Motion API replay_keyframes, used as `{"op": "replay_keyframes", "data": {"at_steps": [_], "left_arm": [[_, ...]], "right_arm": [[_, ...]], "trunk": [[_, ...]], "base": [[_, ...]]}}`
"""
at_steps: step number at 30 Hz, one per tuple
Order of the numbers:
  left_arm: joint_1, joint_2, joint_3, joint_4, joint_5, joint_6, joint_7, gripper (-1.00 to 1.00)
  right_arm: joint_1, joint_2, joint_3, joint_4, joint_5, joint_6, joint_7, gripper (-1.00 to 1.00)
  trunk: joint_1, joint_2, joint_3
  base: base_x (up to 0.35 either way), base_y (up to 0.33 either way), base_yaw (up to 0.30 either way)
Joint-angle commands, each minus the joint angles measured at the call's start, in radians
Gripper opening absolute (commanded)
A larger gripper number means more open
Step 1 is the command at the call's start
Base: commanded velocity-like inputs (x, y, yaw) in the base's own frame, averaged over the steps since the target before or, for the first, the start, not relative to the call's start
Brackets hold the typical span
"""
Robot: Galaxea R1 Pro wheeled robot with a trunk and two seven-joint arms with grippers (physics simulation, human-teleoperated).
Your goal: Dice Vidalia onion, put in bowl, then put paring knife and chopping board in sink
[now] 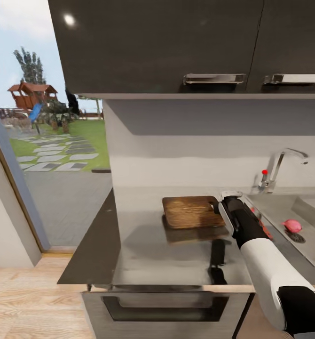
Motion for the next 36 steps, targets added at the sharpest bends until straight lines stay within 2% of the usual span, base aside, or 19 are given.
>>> {"op": "replay_keyframes", "data": {"at_steps": [1,9,19,25,36], "left_arm": [[-0.001,0.0,0.002,0.0,0.002,-0.003,0.0,1.0],[0.0,0.0,0.002,0.0,0.003,-0.003,0.0,1.0],[0.0,0.001,0.002,0.0,0.003,-0.003,0.0,1.0],[0.0,0.001,0.002,0.0,0.003,-0.004,0.0,1.0],[0.0,0.001,0.002,0.0,0.003,-0.004,0.0,1.0]], "right_arm": [[-0.001,-0.002,0.003,0.0,-0.002,0.005,-0.001,-1.0],[-0.001,-0.004,0.003,0.002,-0.003,0.002,-0.07,-1.0],[-0.001,-0.002,0.003,0.017,-0.004,0.002,-0.09,-1.0],[-0.001,-0.002,0.002,0.042,-0.005,0.001,-0.138,-1.0],[-0.001,-0.002,-0.009,0.05,-0.007,0.0,-0.144,-1.0]], "trunk": [[0.0,-0.001,-0.001],[0.0,-0.001,-0.001],[0.0,-0.001,-0.001],[0.0,-0.001,-0.001],[0.0,-0.001,-0.001]], "base": [[0.0,-0.22,0.0],[0.0,-0.042,0.0],[0.0,-0.001,0.0],[0.0,0.0,0.0],[0.0,0.0,0.0]]}}
